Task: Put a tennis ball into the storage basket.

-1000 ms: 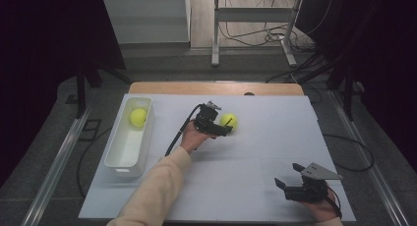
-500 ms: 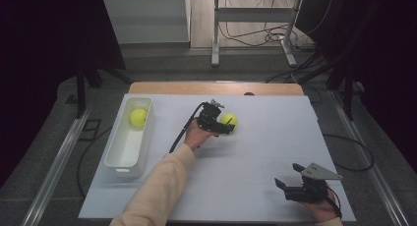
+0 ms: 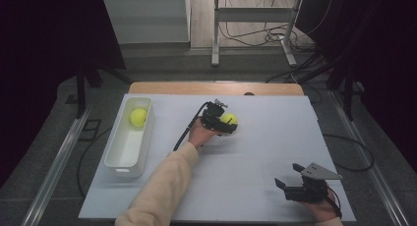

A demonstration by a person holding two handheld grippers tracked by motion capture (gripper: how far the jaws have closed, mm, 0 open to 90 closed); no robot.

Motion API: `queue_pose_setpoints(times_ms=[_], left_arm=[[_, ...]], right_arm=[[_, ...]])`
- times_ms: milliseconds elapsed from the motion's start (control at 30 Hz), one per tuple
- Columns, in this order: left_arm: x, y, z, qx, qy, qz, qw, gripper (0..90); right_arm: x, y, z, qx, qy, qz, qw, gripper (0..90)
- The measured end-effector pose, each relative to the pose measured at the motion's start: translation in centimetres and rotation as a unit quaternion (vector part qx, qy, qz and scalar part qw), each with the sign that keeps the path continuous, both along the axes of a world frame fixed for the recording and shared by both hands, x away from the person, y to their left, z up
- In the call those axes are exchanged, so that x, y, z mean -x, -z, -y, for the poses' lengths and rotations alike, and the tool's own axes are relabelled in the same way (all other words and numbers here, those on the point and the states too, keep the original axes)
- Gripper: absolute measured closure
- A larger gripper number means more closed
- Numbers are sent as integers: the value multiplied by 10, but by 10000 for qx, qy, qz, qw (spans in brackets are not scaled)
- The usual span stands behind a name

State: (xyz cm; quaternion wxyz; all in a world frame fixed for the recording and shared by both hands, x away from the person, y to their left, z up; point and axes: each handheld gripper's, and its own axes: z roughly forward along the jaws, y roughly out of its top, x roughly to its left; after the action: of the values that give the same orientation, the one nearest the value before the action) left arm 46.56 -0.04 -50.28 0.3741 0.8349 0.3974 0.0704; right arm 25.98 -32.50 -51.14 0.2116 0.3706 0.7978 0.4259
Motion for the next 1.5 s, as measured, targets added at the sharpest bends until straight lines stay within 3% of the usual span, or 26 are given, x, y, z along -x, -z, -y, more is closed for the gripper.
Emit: queue_pose_setpoints(times_ms=[467,633,667,900,1500], left_arm=[[-11,10,6,49,-150,-70,9999,115],[-12,10,6,129,-115,-96,9998,241],[-11,9,8,63,-138,-56,9999,252],[-9,7,9,-65,-123,-25,9999,261],[2,-9,-1,28,-88,120,9999,260]], right_arm=[[0,1,1,10,-1,-36,10000,128],[0,1,1,8,-5,-31,10000,128],[0,1,1,6,-1,-30,10000,128],[0,0,1,22,24,-26,10000,128],[1,0,1,0,13,2,10000,128]])
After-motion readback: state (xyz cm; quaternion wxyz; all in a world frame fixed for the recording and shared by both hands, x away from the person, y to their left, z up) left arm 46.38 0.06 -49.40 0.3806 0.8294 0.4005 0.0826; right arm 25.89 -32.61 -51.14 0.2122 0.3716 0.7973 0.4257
